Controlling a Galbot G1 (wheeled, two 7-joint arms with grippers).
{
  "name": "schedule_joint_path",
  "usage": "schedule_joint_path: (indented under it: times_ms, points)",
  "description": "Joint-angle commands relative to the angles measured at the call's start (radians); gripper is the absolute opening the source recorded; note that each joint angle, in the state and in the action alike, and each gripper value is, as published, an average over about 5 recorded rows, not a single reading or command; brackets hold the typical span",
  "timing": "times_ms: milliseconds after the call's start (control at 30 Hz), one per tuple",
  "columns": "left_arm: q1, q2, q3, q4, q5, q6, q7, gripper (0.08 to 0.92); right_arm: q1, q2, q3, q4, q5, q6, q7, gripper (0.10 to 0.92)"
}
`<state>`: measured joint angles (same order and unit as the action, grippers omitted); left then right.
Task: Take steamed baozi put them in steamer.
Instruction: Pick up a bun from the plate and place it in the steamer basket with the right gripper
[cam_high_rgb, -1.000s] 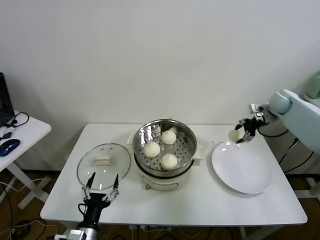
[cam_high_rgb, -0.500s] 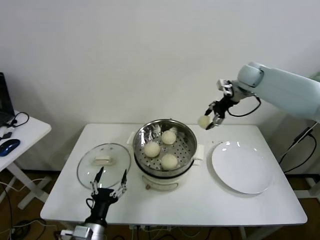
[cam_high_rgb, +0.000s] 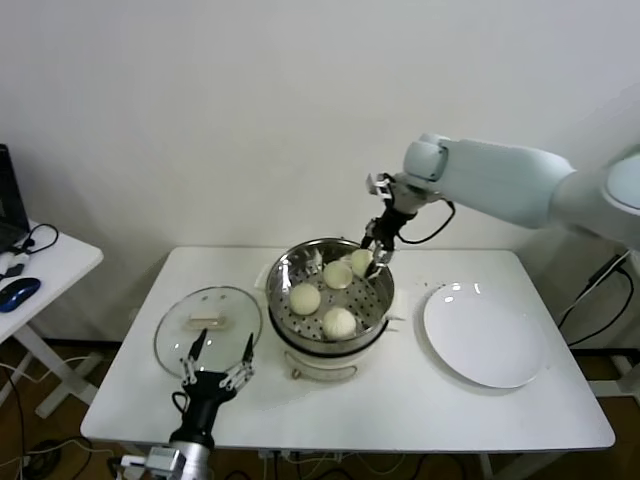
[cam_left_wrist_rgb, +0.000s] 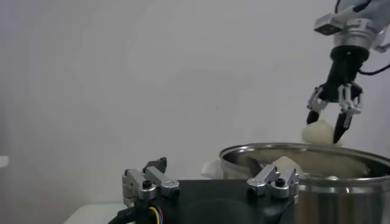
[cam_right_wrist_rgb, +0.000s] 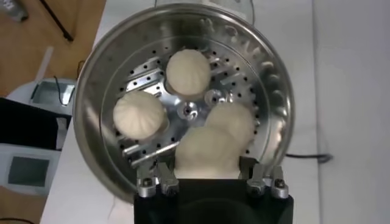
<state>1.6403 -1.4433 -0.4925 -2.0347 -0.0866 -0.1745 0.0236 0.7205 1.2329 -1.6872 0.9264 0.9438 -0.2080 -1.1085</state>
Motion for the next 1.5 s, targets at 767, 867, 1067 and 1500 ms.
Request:
schedule_joint_path:
  times_ms: [767, 867, 1067, 1500]
  points:
    - [-0.015, 0.002, 0.014, 0.016, 0.004, 0.012, 0.000, 0.823, -0.089, 0.007, -0.016, 0.024, -0.055, -0.020, 0.031, 0.687]
    - [-0.016, 0.002, 0.015, 0.015, 0.004, 0.013, 0.000, 0.823, -0.088, 0.002, -0.016, 0.027, -0.059, -0.020, 0.032, 0.687]
    - [-0.016, 0.002, 0.013, 0.016, 0.004, 0.012, 0.000, 0.823, -0.085, 0.000, -0.018, 0.033, -0.065, -0.019, 0.033, 0.687]
    - [-0.015, 0.005, 0.011, 0.018, 0.003, 0.009, 0.001, 0.823, -0.087, 0.002, -0.014, 0.037, -0.069, -0.018, 0.039, 0.773]
